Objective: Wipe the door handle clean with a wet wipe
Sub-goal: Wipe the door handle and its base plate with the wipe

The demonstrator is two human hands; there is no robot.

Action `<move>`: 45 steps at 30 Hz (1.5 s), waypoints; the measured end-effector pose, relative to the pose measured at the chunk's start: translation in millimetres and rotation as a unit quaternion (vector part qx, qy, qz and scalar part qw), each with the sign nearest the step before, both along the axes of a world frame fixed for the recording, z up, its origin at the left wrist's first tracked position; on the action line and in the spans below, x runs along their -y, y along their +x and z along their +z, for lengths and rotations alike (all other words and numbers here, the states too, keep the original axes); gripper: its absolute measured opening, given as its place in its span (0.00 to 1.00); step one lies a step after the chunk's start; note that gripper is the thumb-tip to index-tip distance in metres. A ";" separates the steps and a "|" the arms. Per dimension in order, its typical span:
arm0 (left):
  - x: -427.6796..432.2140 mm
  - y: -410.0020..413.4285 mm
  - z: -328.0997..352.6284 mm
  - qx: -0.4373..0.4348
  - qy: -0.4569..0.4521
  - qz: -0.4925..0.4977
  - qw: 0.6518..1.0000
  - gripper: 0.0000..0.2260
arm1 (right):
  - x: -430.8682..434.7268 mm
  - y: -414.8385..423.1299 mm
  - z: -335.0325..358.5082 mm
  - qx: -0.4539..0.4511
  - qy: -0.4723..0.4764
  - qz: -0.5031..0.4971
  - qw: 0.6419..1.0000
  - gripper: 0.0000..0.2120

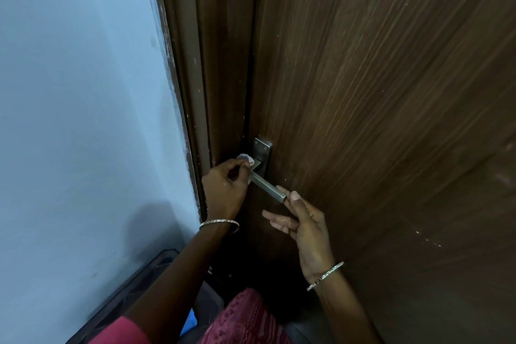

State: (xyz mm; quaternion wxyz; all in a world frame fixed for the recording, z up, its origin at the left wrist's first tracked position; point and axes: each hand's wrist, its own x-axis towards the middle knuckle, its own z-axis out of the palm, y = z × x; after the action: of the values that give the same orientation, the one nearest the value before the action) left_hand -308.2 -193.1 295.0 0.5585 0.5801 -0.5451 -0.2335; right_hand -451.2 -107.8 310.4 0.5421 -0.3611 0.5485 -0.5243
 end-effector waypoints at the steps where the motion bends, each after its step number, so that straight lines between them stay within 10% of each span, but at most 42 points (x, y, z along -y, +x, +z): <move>1: -2.7 2.4 0.0 -0.003 -0.001 0.004 1.000 0.07 | 0.1 -0.5 -0.2 0.002 -0.001 0.001 1.000 0.17; 15: -12.7 -16.5 13.0 -0.142 0.050 0.101 0.983 0.10 | 1.3 -2.8 0.1 -0.002 0.009 -0.002 1.000 0.17; 27: 9.0 -15.2 13.5 -0.561 0.311 -0.028 0.767 0.16 | -2.5 -2.8 -0.4 0.002 0.024 0.025 0.999 0.19; 40: -3.4 -7.7 17.4 -0.504 0.358 -0.048 0.785 0.17 | -4.9 -7.1 5.0 -0.018 0.014 0.051 0.998 0.17; 45: -9.4 -6.5 5.6 -0.376 0.182 0.054 0.907 0.06 | -5.1 -11.1 3.8 -0.017 0.017 0.062 0.998 0.18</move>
State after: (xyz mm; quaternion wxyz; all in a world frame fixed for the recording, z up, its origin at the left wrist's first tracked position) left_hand -314.7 -183.7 300.6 0.6185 0.5692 -0.2110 -0.4989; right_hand -462.2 -102.7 314.3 0.5703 -0.3935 0.5432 -0.4742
